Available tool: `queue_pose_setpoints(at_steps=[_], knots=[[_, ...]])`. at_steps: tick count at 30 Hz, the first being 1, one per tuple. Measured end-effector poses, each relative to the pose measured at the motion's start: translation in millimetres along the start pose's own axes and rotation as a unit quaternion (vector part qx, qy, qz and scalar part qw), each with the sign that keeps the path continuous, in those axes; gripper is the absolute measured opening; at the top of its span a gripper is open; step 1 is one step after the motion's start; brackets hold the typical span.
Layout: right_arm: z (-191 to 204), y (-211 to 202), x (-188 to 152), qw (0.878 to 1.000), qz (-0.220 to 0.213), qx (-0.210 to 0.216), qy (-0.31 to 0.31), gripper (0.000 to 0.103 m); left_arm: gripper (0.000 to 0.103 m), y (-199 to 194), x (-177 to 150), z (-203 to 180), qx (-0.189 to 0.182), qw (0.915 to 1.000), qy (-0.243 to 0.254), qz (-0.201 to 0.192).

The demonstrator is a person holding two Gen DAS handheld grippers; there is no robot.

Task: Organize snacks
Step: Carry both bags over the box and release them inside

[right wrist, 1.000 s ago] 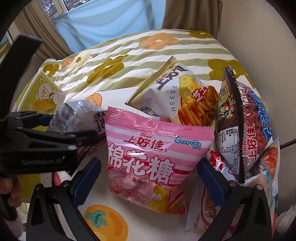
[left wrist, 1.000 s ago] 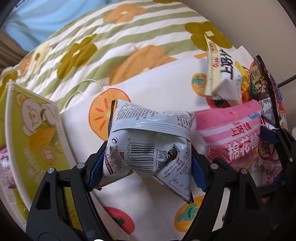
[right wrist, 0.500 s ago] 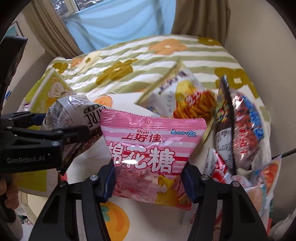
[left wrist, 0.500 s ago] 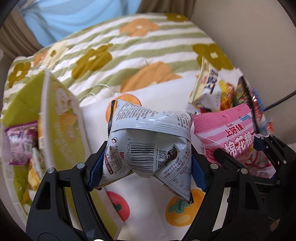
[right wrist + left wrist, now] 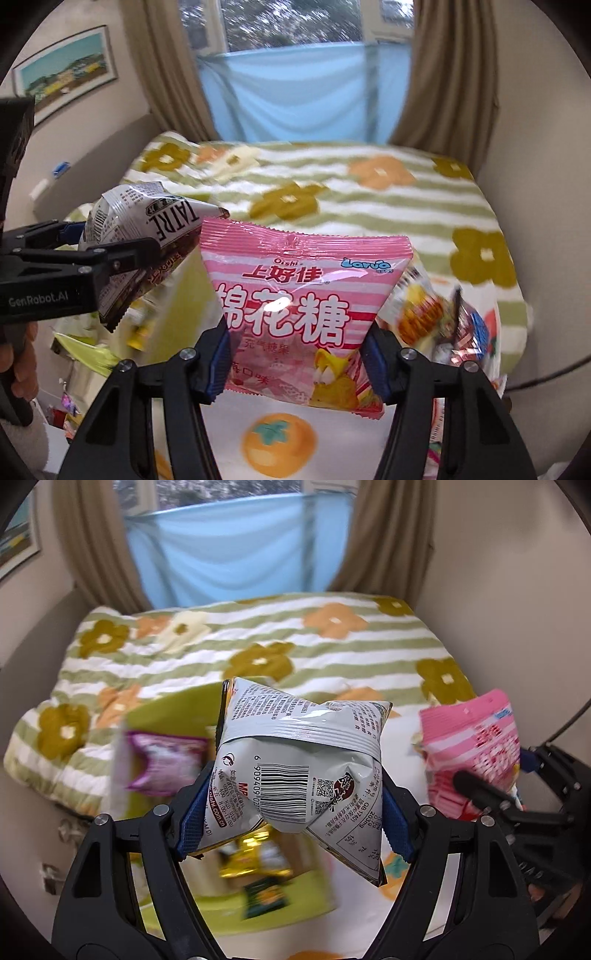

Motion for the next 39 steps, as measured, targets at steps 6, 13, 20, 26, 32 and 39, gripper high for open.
queue_pose_setpoints(at_steps=[6,13,20,26,32,39], knots=[[63,-7,24,0.999,-0.007,0.052,0.0,0.056,0.076,-30,-24,82,0.019,0.9991,-0.037,-0.008],[120,16,29,0.996,0.018,0.086,0.001,0.056,0.076,-23,-62,139,0.026,0.9977,-0.062,0.008],[148,39,23,0.994,0.04,0.097,-0.003,0.056,0.078,15,-89,146,0.022,0.9964,-0.07,0.042],[151,55,20,0.992,0.053,0.11,-0.012,0.056,0.103,27,-96,144,0.074,0.9944,-0.06,0.046],[149,71,25,0.991,0.059,0.119,-0.021,0.056,0.103,32,-98,147,0.069,0.9933,-0.074,0.056],[159,99,40,0.989,0.07,0.114,-0.06,0.056,0.103,32,-90,156,0.073,0.9925,-0.084,0.051]])
Point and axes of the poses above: each gripper's, at about its wrist camera, not at the fingertips, and y roughly the way its jaws point, z to its left, x to its top, the point moved 6 cm from there along y, roughly the way its jaws point, and after that the axes turned 1 degree about x, right-handed, at the moved point
